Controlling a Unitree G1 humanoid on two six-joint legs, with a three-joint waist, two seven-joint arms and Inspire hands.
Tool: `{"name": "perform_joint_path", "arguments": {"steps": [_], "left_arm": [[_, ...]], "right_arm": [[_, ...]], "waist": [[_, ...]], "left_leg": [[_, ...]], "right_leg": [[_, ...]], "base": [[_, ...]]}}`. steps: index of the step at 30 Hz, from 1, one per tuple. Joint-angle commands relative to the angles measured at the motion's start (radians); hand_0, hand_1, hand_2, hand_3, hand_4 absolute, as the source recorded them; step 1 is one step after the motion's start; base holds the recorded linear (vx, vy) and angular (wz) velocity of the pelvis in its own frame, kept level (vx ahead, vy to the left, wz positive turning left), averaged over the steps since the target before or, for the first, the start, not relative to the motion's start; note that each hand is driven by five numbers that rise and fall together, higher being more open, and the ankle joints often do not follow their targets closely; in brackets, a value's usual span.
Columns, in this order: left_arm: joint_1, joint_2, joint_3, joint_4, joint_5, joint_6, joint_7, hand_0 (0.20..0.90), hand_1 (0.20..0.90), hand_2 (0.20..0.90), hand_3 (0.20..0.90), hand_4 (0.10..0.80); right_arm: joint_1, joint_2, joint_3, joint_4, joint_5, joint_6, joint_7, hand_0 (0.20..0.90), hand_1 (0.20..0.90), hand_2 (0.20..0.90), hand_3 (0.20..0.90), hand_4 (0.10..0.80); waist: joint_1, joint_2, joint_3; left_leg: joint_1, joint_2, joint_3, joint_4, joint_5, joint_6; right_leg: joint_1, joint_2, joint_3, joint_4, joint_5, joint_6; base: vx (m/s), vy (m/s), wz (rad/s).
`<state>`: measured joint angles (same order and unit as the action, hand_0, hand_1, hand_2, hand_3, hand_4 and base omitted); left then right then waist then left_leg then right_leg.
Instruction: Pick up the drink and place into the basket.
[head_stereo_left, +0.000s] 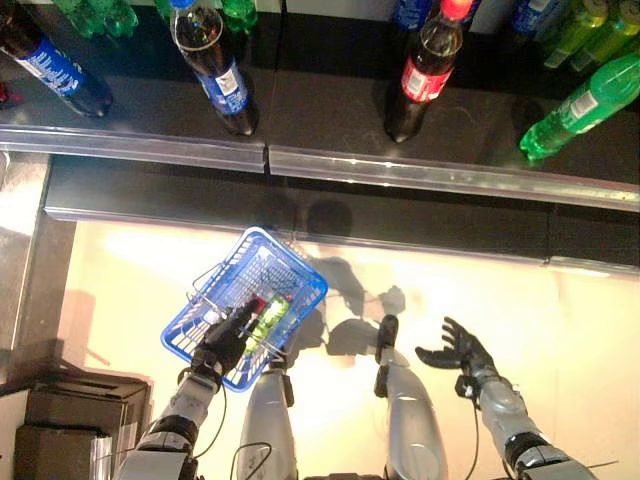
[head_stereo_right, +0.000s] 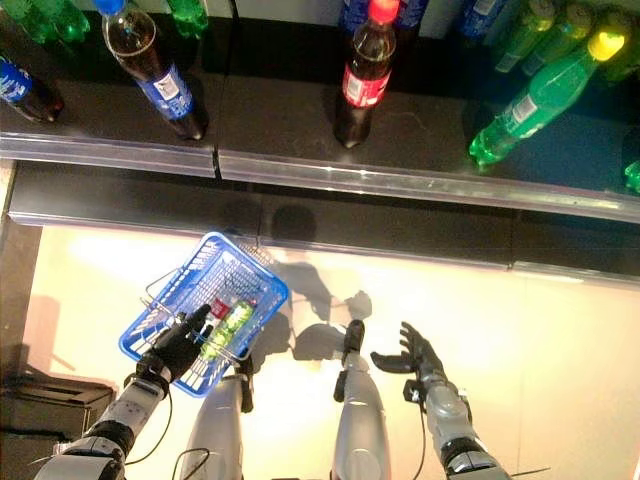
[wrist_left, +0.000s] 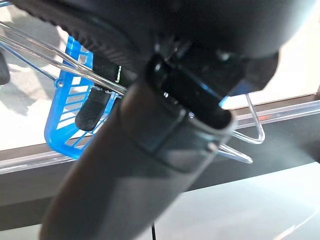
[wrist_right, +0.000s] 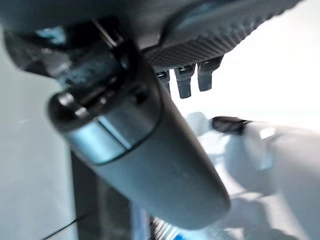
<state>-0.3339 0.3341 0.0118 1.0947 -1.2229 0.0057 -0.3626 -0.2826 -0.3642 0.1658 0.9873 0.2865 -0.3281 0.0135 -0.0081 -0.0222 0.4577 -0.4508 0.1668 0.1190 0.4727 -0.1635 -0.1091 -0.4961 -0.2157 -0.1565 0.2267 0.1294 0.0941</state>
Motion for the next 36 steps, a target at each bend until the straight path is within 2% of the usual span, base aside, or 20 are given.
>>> {"name": "perform_joint_path", "arguments": {"steps": [1, 10, 18, 23, 36], "left_arm": [[0.085, 0.008, -0.007, -0.093, -0.073, -0.031, -0.032, 0.300, 0.300, 0.300, 0.200, 0.100], [0.142, 0.006, -0.005, -0.165, -0.075, -0.051, -0.001, 0.300, 0.300, 0.300, 0.200, 0.100], [0.156, 0.001, 0.007, -0.150, -0.089, -0.054, -0.024, 0.300, 0.300, 0.300, 0.200, 0.100], [0.160, 0.001, 0.020, -0.137, -0.081, -0.044, -0.047, 0.300, 0.300, 0.300, 0.200, 0.100], [0.157, -0.018, 0.025, -0.136, -0.073, -0.041, -0.054, 0.300, 0.300, 0.300, 0.200, 0.100]], "right_arm": [[0.014, -0.053, 0.049, -0.224, -0.034, -0.072, -0.067, 0.900, 0.900, 0.900, 0.900, 0.800], [-0.002, -0.134, 0.077, -0.660, -0.175, -0.052, -0.108, 0.900, 0.900, 0.900, 0.900, 0.800], [-0.059, -0.201, 0.010, -0.890, -0.120, -0.089, -0.107, 0.900, 0.900, 0.900, 0.900, 0.800], [-0.096, -0.220, -0.046, -0.960, -0.078, -0.134, -0.117, 0.900, 0.900, 0.900, 0.900, 0.800], [-0.179, -0.217, -0.129, -0.967, 0.032, -0.201, -0.136, 0.900, 0.900, 0.900, 0.900, 0.800]], "waist": [[0.010, -0.010, -0.067], [0.003, -0.017, -0.068], [-0.007, -0.009, -0.057], [-0.010, -0.002, -0.047], [-0.003, 0.016, -0.024]], "left_leg": [[-0.082, -0.027, -0.083, -0.071, 0.117, 0.035], [-0.075, -0.030, -0.080, -0.081, 0.126, 0.044], [-0.062, -0.022, -0.063, -0.081, 0.127, 0.041], [-0.059, -0.011, -0.055, -0.069, 0.122, 0.037], [-0.040, -0.010, -0.045, -0.080, 0.127, 0.036]], "right_leg": [[-0.031, -0.048, 0.037, 0.221, -0.181, 0.016], [-0.027, -0.037, 0.041, 0.213, -0.176, 0.020], [-0.003, -0.037, 0.039, 0.198, -0.182, 0.018], [0.010, -0.041, 0.033, 0.197, -0.187, 0.016], [0.039, -0.044, 0.020, 0.175, -0.186, 0.012]], "base": [[-0.068, -0.029, 0.00], [-0.025, -0.011, 0.04], [0.005, 0.015, 0.00], [0.000, 0.000, 0.00], [0.000, 0.000, 0.00]]}}
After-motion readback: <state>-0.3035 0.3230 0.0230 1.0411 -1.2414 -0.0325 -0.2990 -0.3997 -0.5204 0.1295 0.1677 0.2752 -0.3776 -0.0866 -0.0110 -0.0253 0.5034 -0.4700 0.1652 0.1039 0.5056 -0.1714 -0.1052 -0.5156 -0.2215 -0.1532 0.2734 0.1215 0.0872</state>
